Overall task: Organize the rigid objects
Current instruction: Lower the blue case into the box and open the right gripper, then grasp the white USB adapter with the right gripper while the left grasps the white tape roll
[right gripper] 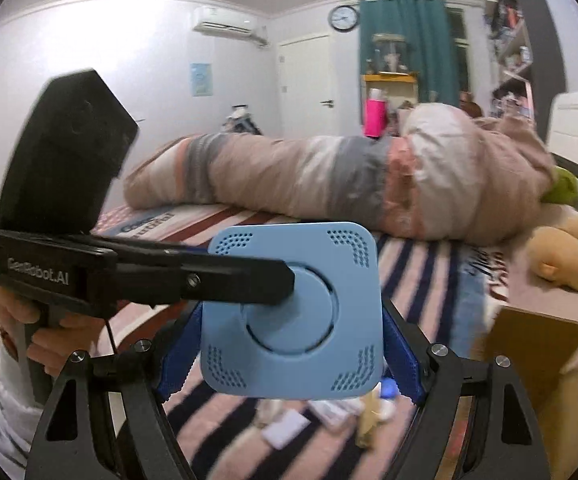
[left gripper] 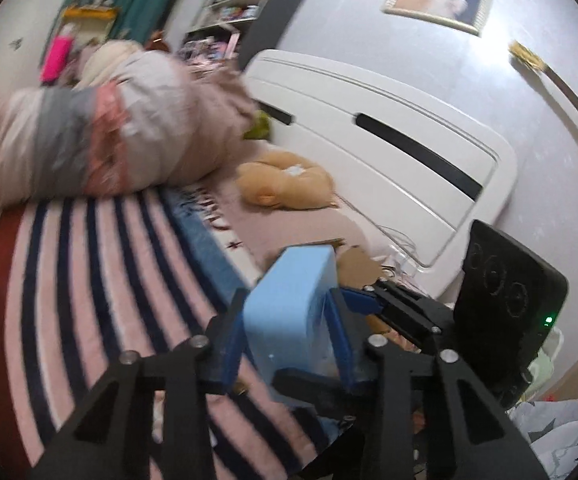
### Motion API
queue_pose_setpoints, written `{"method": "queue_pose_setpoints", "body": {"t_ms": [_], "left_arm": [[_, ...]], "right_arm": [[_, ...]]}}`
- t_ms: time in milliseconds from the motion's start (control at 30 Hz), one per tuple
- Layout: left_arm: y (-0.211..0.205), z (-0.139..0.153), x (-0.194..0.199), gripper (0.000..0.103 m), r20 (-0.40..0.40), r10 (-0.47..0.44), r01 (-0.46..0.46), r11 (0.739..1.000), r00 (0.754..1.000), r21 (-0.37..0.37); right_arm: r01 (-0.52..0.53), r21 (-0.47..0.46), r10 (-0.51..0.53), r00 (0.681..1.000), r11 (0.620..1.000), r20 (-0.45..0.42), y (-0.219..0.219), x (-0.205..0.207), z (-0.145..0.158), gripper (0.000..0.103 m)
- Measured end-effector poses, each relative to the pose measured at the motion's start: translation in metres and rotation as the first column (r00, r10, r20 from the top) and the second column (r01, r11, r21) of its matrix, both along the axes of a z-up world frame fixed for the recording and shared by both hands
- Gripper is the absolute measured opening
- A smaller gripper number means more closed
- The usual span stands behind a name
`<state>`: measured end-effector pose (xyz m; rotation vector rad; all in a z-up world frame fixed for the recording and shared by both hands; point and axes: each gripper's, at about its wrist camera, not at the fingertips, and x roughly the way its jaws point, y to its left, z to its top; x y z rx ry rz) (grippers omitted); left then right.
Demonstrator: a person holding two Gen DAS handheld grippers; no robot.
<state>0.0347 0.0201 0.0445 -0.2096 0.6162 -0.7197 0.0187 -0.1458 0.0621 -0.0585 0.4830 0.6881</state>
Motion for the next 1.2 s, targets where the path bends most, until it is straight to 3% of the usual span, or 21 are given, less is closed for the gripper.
{"method": "queue_pose_setpoints", "body": {"t_ms": [133,267,400,533,767,833,900,1000,1200], "left_arm": [[-0.056,0.012,0.006,0.034,0.051,-0.052,0.049,0.997,0.997,0.068],[-0.107,0.012,0.022,0.034,0.028,-0.128,0.124,0.987,0.991,0.106],[-0.159,-0.003,0.035,0.034,-0.022,-0.195,0.196,0.962,0.980,0.191],[-0.185,-0.022,0.041,0.034,-0.079,-0.222,0.235,0.941,0.972,0.245],[-0.198,-0.043,0.051,0.034,-0.138,-0.211,0.244,0.923,0.968,0.297],[-0.197,-0.044,0.053,0.043,-0.145,-0.214,0.249,0.924,0.966,0.290],[-0.191,-0.041,0.052,0.061,-0.132,-0.201,0.231,0.931,0.971,0.283],[-0.176,-0.032,0.047,0.063,-0.100,-0.180,0.200,0.945,0.979,0.259],[-0.128,-0.011,0.032,0.072,-0.036,-0.094,0.100,0.974,0.995,0.205]], "right_arm": [[0.066,0.046,-0.066,0.998,0.997,-0.008,-0.049,0.001,0.004,0.079],[0.132,0.072,-0.130,0.991,0.989,-0.030,-0.099,0.002,0.003,0.079],[0.195,0.030,-0.192,0.978,0.980,-0.088,-0.140,0.006,-0.012,0.079],[0.232,-0.044,-0.236,0.963,0.972,-0.133,-0.157,0.012,-0.029,0.079],[0.257,-0.120,-0.277,0.942,0.959,-0.189,-0.163,0.021,-0.050,0.079],[0.273,-0.139,-0.297,0.936,0.952,-0.191,-0.164,0.021,-0.051,0.080],[0.284,-0.148,-0.309,0.931,0.947,-0.195,-0.165,0.021,-0.053,0.082],[0.277,-0.139,-0.300,0.935,0.951,-0.191,-0.163,0.017,-0.050,0.088],[0.262,-0.160,-0.286,0.946,0.952,-0.151,-0.144,0.011,-0.039,0.091]]}}
